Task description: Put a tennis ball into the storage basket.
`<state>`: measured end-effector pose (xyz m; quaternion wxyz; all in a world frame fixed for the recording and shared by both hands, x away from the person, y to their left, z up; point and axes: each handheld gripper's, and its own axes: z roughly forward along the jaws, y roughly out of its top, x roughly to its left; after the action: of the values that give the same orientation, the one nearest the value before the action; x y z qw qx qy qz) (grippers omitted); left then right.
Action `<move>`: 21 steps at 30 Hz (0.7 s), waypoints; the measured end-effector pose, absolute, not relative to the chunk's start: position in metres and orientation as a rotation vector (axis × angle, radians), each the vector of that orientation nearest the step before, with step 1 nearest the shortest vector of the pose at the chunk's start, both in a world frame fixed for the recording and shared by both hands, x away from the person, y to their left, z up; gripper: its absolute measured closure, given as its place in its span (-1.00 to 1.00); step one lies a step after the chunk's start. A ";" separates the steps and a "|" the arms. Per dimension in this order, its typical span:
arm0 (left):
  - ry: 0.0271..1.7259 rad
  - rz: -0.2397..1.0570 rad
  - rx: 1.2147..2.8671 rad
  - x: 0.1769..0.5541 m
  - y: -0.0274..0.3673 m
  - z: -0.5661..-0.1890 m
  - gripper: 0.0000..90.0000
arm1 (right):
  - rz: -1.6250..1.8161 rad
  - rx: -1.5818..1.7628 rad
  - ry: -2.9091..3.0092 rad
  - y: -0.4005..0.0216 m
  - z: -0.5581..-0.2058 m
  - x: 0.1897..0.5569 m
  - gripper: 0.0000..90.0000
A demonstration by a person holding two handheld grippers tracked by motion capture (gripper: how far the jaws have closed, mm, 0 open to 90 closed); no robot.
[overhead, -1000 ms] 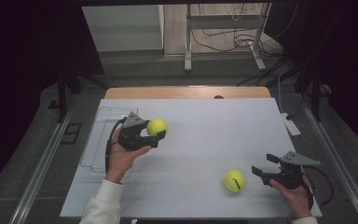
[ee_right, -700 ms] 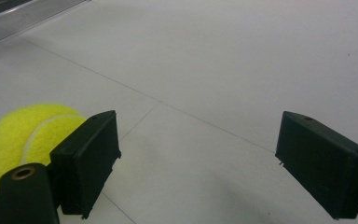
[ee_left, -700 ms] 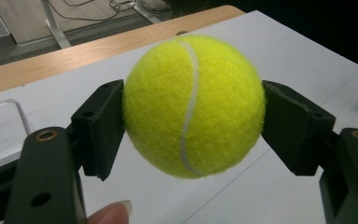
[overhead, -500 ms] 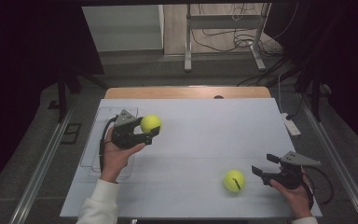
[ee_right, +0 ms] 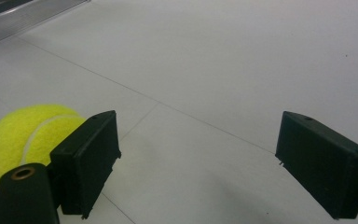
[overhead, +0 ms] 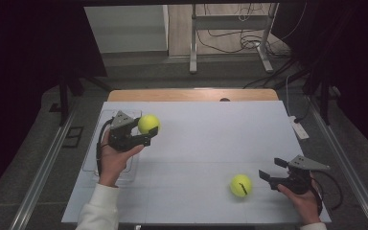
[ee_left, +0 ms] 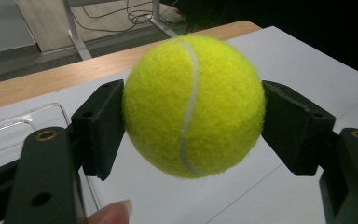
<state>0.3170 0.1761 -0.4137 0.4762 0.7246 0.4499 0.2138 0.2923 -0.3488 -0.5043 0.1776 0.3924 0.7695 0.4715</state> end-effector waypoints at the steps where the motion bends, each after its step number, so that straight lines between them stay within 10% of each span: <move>1: 1.100 0.525 1.769 0.317 0.177 -0.414 -0.40 | 1.334 1.111 2.177 -0.349 -0.504 0.292 -0.70; 21: 1.156 0.564 1.700 0.317 0.204 -0.410 -0.40 | 1.347 1.117 2.162 -0.351 -0.503 0.291 -0.70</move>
<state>0.3167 0.2043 -0.4105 0.4837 0.6980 0.4745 0.2317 0.2915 -0.3508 -0.5027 0.1792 0.3952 0.7646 0.4765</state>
